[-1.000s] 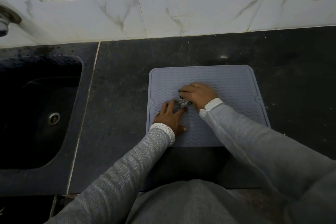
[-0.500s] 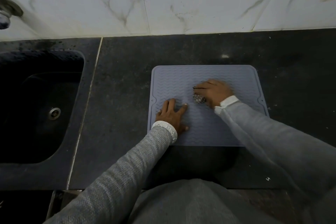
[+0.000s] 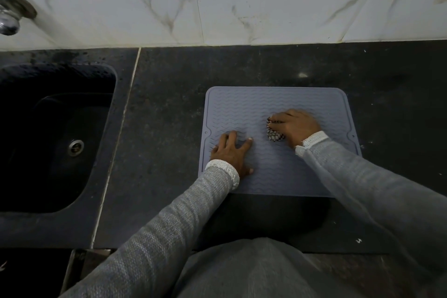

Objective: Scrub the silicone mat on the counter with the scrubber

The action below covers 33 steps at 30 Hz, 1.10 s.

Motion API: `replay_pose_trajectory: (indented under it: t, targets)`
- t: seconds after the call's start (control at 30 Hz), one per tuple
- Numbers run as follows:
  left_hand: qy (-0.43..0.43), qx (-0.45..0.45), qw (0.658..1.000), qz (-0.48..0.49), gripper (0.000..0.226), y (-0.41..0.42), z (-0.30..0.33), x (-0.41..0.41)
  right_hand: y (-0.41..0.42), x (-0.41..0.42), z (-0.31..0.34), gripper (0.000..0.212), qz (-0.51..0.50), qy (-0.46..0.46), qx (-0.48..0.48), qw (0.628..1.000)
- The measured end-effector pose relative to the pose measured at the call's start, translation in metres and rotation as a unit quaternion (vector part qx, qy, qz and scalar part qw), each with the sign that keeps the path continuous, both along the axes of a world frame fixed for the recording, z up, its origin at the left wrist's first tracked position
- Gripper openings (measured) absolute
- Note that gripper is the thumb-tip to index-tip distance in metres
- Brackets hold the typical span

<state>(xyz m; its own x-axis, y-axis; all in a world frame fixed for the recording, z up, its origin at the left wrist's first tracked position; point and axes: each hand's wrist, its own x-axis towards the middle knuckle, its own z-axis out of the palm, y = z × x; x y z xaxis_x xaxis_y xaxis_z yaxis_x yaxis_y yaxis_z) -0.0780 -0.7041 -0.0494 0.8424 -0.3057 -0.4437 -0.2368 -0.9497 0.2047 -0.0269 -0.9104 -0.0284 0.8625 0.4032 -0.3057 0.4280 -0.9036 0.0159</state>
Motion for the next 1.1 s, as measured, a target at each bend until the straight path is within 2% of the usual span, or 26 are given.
replay_pose_trajectory:
  t: [0.13, 0.27, 0.4, 0.53, 0.67, 0.77, 0.93, 1.1]
  targets:
    - [0.003, 0.004, 1.0, 0.004, 0.087, -0.003, 0.003, 0.0, 0.031, 0.002, 0.001, 0.049, 0.017, -0.021, 0.038, 0.999]
    - [-0.011, 0.0, 1.0, 0.015, 0.083, -0.003, 0.004, 0.0, 0.063, 0.008, -0.003, 0.051, 0.071, -0.029, 0.008, 0.997]
    - [0.015, 0.008, 1.0, 0.002, 0.088, -0.002, 0.005, 0.002, 0.027, 0.002, -0.009, 0.049, 0.084, -0.036, -0.027, 0.995]
    - [0.005, 0.006, 1.0, 0.002, 0.088, -0.001, 0.004, 0.001, -0.008, 0.0, -0.006, 0.053, 0.04, -0.014, -0.057, 0.997]
    - [0.003, 0.008, 1.0, 0.001, 0.087, -0.002, 0.003, 0.001, 0.013, 0.009, 0.001, 0.05, 0.015, -0.026, 0.006, 1.0]
    - [0.0, 0.008, 1.0, 0.01, 0.086, -0.003, 0.003, 0.001, 0.049, 0.014, 0.001, 0.045, 0.045, -0.033, 0.044, 0.997]
    - [0.006, 0.007, 1.0, 0.01, 0.085, -0.002, 0.002, 0.001, 0.048, 0.011, -0.004, 0.044, 0.094, -0.032, -0.006, 0.995]
    - [0.017, 0.005, 1.0, 0.002, 0.087, 0.0, 0.003, 0.002, -0.005, -0.002, -0.004, 0.056, 0.044, -0.011, -0.055, 0.997]
